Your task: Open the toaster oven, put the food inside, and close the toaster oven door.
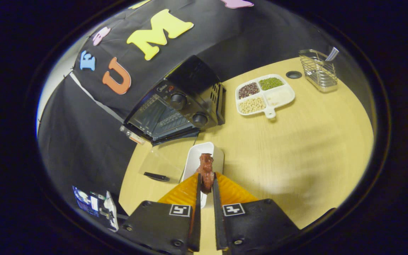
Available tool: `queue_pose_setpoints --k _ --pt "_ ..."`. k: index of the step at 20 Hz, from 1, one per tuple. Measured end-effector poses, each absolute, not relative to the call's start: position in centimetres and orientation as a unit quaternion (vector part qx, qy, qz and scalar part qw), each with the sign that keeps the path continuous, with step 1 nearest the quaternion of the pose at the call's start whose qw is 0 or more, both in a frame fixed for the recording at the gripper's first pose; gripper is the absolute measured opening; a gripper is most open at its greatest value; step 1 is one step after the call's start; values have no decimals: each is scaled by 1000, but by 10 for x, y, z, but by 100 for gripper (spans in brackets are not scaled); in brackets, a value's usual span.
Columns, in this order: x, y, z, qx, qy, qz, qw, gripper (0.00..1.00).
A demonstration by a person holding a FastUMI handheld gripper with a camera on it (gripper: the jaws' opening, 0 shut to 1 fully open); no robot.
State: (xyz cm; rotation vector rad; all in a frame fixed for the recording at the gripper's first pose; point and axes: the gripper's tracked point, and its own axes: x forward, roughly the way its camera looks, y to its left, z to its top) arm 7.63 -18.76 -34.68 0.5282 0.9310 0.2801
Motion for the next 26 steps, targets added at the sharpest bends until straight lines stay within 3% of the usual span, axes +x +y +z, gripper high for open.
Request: queue_pose_setpoints --k 1,4,9,16,26 --pt "71 -184 -343 249 436 146 853 18" --pt "60 -182 -326 199 400 166 879 13" --pt "47 -157 -272 49 305 207 928 11" --pt "37 -117 -214 -88 205 182 958 8" --pt "70 -20 -237 -93 166 166 968 8"
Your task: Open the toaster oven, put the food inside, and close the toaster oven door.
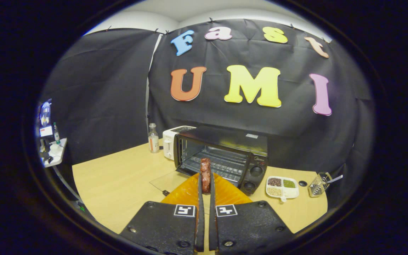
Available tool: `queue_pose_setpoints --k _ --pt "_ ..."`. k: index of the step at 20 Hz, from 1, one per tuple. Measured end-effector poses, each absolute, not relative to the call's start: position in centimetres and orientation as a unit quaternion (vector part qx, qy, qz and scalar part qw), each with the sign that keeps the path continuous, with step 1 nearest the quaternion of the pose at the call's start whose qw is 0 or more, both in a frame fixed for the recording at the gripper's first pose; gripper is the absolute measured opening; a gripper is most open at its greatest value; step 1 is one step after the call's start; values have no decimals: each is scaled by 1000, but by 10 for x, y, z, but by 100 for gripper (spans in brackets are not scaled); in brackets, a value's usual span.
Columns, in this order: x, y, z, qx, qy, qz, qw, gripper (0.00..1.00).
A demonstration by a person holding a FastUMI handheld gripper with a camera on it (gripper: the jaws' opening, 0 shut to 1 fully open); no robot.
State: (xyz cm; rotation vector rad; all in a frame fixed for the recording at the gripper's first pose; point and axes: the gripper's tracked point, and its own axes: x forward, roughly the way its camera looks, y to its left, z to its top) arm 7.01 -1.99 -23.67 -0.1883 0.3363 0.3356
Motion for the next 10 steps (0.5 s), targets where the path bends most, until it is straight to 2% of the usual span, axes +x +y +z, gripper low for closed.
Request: queue_pose_setpoints --k 3,10 --pt "93 0 -254 -73 154 141 975 8" --pt "143 45 -289 13 137 131 982 8"
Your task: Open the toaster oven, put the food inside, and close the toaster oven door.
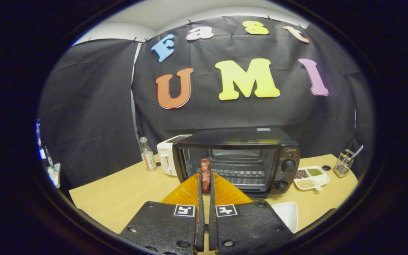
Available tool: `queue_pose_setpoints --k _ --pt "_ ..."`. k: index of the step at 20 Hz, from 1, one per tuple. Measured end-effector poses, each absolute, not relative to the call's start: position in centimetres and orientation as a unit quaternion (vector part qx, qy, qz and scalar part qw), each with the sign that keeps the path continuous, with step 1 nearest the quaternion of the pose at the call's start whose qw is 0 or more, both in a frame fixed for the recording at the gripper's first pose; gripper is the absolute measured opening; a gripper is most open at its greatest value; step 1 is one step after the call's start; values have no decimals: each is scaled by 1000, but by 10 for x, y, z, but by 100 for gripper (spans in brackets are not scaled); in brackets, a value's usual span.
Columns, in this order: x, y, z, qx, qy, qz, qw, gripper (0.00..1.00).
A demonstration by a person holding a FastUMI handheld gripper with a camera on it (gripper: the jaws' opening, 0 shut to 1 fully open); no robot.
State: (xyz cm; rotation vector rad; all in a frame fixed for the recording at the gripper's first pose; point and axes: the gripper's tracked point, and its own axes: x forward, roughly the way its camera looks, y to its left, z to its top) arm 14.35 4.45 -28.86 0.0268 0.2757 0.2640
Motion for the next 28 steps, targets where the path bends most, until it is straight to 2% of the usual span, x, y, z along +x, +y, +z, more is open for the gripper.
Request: queue_pose_setpoints --k 4,8,15,22,28 --pt "174 54 -303 111 134 123 977 8" --pt "208 52 -313 279 158 130 938 8" --pt "267 19 -343 417 163 48 893 8" --pt "291 -1 -374 465 179 -27 866 10" --pt "289 -5 -377 379 196 -78 901 16"
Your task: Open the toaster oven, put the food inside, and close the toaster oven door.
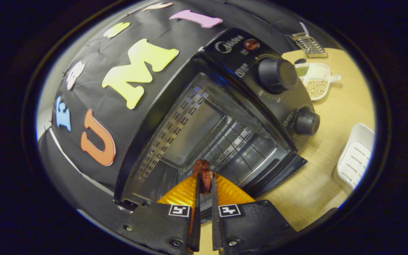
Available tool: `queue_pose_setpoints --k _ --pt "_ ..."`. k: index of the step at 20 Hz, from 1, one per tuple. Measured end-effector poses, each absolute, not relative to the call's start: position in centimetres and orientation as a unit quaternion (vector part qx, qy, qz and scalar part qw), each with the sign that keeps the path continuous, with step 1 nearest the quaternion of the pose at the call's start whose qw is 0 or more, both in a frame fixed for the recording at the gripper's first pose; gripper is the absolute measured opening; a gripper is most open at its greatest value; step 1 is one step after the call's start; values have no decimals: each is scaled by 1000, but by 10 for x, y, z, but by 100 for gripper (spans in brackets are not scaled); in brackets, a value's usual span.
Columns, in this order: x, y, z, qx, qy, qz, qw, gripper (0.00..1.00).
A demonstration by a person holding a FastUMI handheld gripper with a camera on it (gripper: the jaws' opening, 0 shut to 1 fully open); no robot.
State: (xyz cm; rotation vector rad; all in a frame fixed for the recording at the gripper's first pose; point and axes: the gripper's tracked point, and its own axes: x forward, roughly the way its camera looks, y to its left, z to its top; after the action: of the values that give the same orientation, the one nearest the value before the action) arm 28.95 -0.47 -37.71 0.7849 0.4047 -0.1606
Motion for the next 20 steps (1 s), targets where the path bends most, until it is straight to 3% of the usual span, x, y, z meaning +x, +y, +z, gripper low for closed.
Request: queue_pose_setpoints --k 5,7,12,14,20 --pt "280 -34 -391 218 215 -164 938 34" --pt "278 -37 -383 184 207 -162 947 32" --pt "250 -35 -354 86 187 -151 967 59" --pt "230 -22 -335 76 168 -126 975 77" --pt "160 11 -316 15 154 -96 983 78"
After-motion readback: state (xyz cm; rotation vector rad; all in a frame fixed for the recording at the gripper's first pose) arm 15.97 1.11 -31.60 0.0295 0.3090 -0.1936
